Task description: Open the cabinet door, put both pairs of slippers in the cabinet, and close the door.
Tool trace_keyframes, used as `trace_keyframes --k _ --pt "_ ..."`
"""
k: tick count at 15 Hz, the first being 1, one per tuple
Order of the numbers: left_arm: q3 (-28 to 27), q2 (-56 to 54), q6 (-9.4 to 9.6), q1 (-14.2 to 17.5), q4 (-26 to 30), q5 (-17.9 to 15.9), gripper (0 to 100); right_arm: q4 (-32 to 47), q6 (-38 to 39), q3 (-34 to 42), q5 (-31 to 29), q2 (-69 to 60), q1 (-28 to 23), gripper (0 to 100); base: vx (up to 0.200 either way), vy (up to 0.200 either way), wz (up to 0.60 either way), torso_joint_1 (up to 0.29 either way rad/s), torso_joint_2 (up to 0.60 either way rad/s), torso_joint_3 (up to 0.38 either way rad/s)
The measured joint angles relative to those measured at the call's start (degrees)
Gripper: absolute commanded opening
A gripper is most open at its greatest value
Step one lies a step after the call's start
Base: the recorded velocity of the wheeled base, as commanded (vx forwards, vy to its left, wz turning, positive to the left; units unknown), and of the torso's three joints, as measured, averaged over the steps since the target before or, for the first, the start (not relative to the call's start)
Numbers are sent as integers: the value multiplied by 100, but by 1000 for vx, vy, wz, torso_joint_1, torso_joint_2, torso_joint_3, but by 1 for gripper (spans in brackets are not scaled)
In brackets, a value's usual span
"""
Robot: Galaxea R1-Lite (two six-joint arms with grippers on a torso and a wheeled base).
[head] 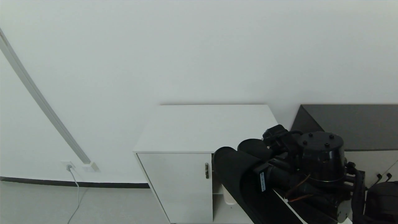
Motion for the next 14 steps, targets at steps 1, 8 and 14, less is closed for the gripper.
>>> trace_keyframes --k 1,8,14 --pt "0 0 -1 -5 5 5 0 -11 0 0 0 0 1 0 0 0 0 0 0 0" --pt "0 0 -1 -2 2 2 0 -29 -2 35 -11 -5 -5 0 0 0 0 0 0 0" --pt "0 0 -33 -2 2 16 0 -167 -16 144 -7 6 0 0 0 0 0 0 0 0"
